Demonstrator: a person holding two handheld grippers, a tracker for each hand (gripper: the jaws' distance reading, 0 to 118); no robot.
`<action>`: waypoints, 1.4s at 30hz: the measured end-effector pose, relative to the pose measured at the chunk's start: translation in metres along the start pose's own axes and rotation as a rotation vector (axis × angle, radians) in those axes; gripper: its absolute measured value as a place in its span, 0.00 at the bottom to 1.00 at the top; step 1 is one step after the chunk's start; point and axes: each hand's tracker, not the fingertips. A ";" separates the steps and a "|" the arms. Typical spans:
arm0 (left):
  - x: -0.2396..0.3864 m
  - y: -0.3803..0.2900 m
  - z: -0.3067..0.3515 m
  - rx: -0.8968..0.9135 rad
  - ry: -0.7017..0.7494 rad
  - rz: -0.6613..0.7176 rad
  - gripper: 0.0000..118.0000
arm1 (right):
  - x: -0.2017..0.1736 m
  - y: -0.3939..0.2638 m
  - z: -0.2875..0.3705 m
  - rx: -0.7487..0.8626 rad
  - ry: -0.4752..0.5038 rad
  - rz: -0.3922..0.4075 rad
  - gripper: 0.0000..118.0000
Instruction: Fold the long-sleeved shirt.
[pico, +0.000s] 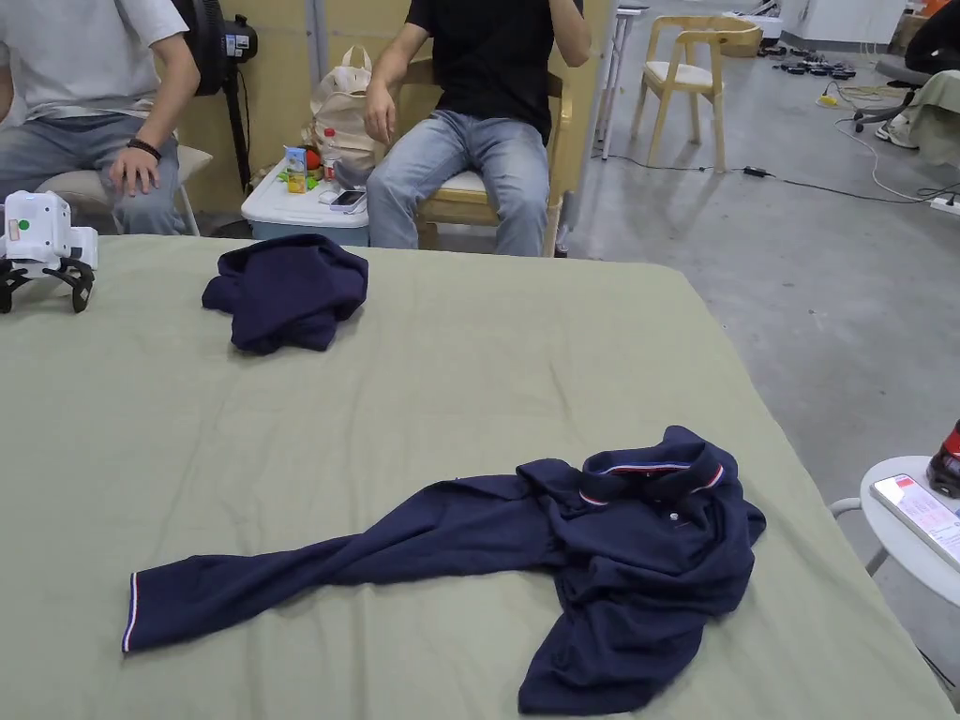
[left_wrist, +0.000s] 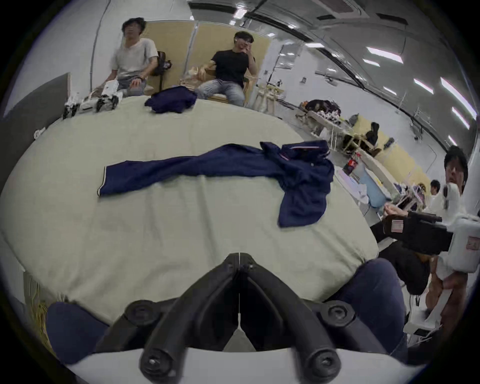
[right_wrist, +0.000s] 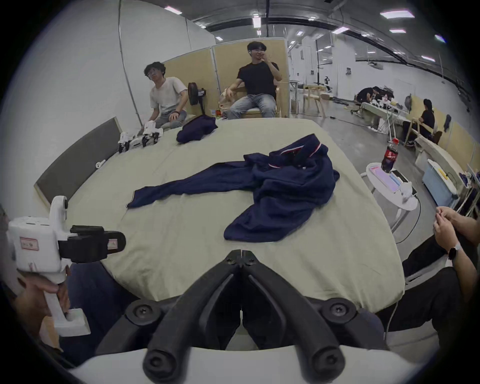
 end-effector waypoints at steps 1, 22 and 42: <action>-0.001 0.000 -0.004 -0.005 0.001 -0.004 0.00 | 0.000 0.000 0.000 -0.001 0.001 -0.008 0.00; 0.019 0.053 -0.105 -0.088 -0.041 -0.083 0.00 | 0.209 0.178 -0.210 0.016 -0.070 0.019 0.76; 0.097 0.060 -0.214 -0.258 -0.232 -0.231 0.76 | 0.244 0.199 -0.346 -0.257 -0.095 0.044 0.13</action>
